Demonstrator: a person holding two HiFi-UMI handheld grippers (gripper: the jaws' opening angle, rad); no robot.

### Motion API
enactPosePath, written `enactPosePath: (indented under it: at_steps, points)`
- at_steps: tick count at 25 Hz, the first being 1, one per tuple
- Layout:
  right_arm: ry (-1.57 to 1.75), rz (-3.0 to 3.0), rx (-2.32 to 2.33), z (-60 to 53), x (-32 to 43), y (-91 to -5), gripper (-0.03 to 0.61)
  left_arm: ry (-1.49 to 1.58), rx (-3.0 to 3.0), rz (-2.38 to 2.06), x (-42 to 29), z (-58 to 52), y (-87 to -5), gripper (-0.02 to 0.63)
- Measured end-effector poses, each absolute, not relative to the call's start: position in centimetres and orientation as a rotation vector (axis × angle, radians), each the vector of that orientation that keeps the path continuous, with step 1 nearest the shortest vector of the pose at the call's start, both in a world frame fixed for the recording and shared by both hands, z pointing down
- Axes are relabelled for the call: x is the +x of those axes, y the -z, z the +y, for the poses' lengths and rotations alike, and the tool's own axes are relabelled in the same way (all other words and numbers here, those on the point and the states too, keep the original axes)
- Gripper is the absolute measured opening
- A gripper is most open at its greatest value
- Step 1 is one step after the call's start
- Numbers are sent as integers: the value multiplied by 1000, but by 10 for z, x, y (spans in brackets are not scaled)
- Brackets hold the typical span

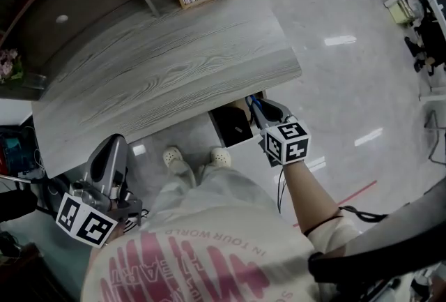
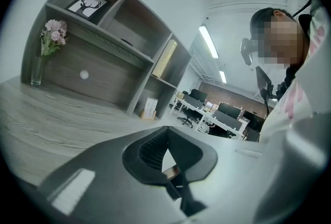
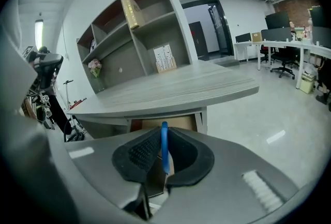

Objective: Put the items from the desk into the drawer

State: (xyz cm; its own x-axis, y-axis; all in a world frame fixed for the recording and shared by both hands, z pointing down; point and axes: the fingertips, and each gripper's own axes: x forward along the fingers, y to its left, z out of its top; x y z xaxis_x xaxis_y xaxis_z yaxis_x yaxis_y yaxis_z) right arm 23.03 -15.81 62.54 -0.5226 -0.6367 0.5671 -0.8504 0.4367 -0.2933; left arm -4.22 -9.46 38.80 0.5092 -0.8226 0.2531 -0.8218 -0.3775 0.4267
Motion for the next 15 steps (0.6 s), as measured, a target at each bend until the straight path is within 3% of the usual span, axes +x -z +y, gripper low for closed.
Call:
enactPosePath:
  at_steps: [15]
  points:
    - [-919, -2173, 1193, -165, 229, -671, 48, -5, 2205, -1421, -56, -87, -393, 20]
